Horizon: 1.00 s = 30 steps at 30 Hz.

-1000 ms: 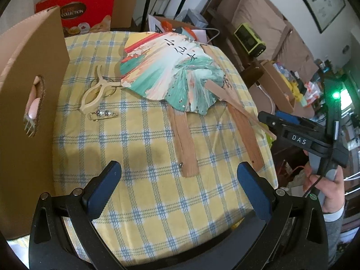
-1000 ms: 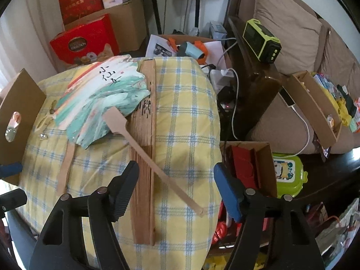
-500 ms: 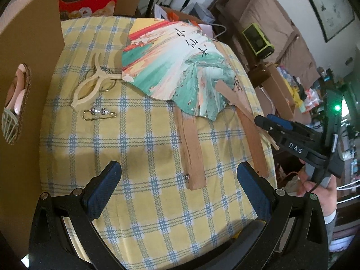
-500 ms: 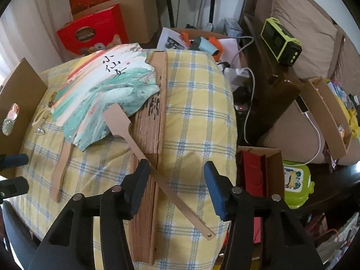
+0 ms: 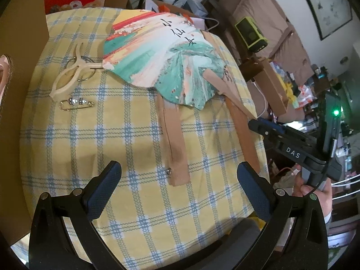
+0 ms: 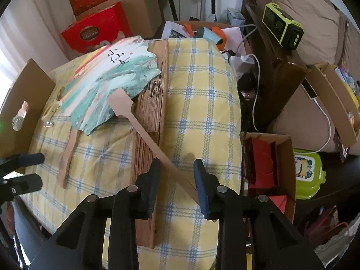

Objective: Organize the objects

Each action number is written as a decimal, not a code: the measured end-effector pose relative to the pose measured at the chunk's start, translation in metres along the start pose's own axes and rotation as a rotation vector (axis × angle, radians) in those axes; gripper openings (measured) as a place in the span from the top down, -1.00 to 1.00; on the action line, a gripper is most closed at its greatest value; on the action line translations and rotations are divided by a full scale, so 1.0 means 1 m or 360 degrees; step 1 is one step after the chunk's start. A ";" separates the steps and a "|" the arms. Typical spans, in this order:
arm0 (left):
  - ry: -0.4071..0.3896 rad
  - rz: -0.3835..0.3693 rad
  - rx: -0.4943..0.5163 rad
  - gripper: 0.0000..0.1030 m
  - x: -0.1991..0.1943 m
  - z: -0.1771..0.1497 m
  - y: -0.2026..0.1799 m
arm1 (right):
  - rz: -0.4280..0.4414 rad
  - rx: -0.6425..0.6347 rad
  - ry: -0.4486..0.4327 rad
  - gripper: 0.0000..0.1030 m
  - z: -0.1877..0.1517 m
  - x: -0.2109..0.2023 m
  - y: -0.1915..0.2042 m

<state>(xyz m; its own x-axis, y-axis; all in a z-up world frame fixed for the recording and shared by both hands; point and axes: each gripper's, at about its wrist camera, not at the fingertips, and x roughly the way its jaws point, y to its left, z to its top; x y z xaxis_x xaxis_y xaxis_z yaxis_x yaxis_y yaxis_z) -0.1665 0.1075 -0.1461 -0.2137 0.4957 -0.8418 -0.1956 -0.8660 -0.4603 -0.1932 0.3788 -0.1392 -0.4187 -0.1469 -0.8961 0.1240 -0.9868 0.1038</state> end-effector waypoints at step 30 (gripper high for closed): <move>0.0029 -0.0118 -0.0059 -0.99 -0.002 -0.002 0.003 | 0.0052 -0.0001 -0.0087 0.46 -0.023 -0.030 0.036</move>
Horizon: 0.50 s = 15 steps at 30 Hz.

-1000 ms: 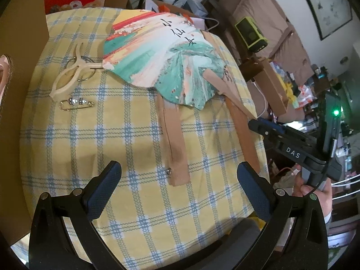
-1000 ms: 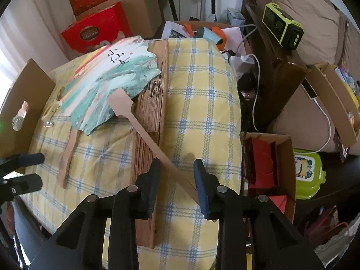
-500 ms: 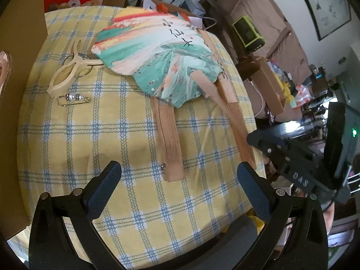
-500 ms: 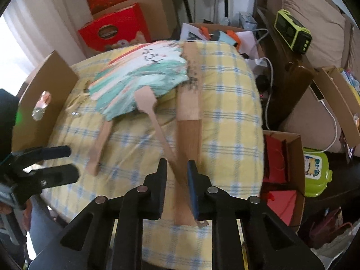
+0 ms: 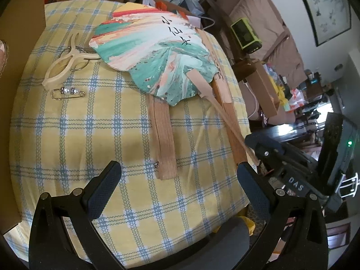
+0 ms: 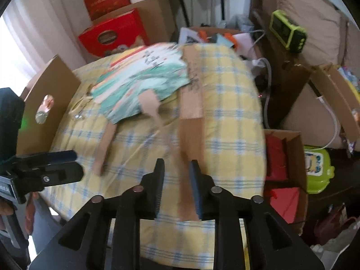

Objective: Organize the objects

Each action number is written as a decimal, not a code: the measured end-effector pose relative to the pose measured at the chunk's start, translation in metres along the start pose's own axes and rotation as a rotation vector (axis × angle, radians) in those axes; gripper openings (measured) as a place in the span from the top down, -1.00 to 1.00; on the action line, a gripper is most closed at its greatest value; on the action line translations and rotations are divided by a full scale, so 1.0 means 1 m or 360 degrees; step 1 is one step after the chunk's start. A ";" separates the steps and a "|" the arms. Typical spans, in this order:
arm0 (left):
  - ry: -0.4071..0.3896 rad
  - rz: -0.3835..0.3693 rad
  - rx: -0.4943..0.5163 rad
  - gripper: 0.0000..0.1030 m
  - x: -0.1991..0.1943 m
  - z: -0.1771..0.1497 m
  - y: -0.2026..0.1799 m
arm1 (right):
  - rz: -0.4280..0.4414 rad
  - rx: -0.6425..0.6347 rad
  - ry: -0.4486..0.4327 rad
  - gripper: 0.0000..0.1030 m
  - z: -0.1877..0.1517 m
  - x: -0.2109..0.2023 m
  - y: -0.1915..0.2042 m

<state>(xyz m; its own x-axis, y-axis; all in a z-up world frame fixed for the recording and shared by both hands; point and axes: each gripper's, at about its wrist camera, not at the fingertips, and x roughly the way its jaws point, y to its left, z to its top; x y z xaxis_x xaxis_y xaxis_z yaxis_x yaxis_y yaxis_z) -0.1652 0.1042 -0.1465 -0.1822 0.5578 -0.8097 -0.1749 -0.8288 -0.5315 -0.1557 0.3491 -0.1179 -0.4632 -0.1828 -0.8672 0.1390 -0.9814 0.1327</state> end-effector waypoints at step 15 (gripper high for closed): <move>0.0007 -0.0002 0.0011 -0.99 0.001 -0.001 -0.003 | 0.0051 -0.0042 0.0084 0.56 -0.013 0.014 0.010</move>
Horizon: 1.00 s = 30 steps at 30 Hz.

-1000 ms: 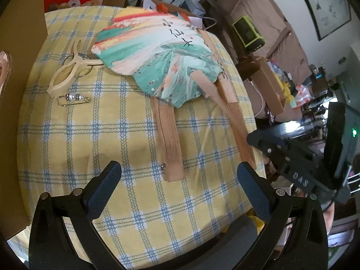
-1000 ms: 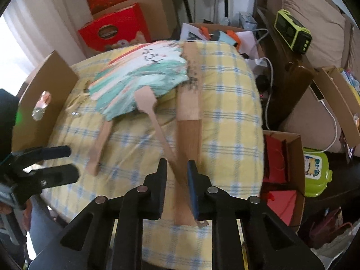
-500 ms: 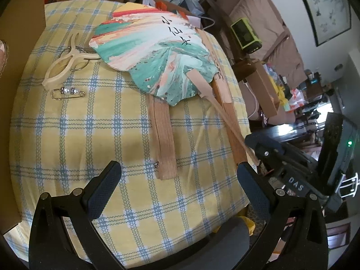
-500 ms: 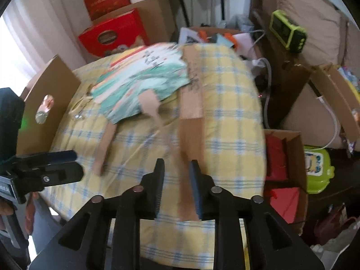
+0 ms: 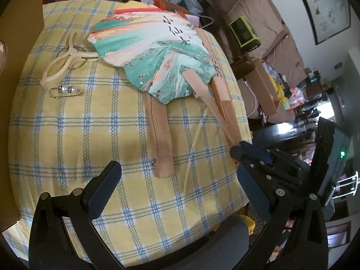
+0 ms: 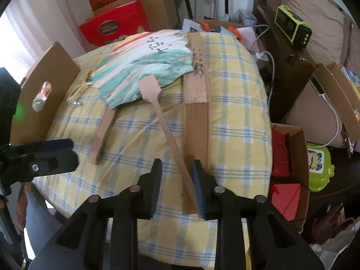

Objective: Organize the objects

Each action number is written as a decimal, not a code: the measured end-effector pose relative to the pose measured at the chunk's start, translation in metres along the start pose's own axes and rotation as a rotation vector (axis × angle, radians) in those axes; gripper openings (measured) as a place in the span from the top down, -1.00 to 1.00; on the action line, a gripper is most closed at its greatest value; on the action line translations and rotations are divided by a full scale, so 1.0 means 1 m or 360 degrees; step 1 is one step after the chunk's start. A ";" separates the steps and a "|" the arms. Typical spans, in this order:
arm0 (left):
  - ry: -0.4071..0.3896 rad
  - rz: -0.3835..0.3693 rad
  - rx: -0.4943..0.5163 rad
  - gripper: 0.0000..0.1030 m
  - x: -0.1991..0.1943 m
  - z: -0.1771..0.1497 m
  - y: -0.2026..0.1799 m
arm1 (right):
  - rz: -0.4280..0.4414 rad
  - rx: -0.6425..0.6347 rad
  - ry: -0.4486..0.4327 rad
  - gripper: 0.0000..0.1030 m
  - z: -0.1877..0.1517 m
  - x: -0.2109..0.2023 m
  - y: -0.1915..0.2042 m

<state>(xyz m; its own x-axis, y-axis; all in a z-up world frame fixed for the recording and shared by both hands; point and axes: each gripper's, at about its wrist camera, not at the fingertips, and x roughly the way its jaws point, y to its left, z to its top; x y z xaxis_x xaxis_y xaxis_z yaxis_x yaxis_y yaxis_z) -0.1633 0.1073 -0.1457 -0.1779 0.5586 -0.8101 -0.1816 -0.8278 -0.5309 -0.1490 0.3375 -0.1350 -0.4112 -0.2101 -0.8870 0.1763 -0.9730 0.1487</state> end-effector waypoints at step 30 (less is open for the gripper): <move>0.0011 -0.0221 -0.0123 -0.40 0.024 -0.001 -0.020 | 0.0373 0.0040 0.0001 0.79 -0.017 -0.001 0.037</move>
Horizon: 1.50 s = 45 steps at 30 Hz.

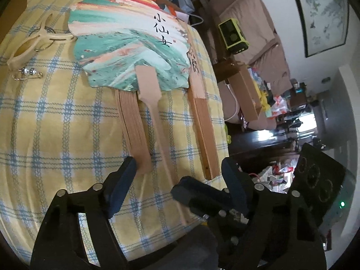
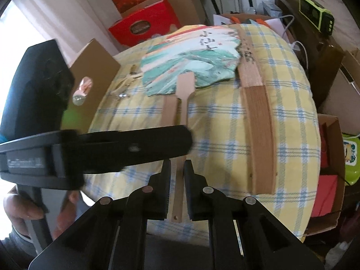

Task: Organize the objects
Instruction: 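Close the left tool on the painted paper fan's wooden handle, then lift the painted fan with the left tool and carry it over the box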

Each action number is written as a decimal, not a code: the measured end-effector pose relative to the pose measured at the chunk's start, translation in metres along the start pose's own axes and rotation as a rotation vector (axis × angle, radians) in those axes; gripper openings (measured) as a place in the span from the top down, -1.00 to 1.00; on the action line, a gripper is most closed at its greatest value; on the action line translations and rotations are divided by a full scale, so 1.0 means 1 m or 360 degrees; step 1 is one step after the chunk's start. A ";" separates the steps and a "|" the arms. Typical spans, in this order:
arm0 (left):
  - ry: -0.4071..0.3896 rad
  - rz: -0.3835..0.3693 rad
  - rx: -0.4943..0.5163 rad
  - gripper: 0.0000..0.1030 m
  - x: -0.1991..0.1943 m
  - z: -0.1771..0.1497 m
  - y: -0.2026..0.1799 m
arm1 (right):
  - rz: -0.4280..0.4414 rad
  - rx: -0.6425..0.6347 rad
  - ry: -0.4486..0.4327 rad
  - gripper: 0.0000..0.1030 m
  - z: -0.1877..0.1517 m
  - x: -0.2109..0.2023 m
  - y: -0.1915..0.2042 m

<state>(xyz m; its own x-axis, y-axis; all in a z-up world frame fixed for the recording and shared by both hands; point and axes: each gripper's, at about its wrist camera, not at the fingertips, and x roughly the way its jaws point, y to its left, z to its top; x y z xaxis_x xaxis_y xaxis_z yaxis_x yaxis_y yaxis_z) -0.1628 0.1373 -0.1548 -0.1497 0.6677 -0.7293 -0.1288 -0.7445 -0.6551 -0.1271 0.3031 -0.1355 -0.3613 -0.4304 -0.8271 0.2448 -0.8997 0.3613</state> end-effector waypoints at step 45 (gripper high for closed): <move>-0.0306 -0.0138 0.0130 0.72 -0.106 -0.020 -0.032 | 0.0085 -0.0239 -0.0298 0.73 0.007 -0.068 0.085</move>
<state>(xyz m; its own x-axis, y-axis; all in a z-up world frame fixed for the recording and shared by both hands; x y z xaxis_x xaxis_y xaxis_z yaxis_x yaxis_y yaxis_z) -0.1228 0.0902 -0.0602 -0.3178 0.7220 -0.6145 -0.2271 -0.6873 -0.6900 -0.0880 0.2556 -0.0453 -0.5014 -0.4954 -0.7094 0.3938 -0.8607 0.3227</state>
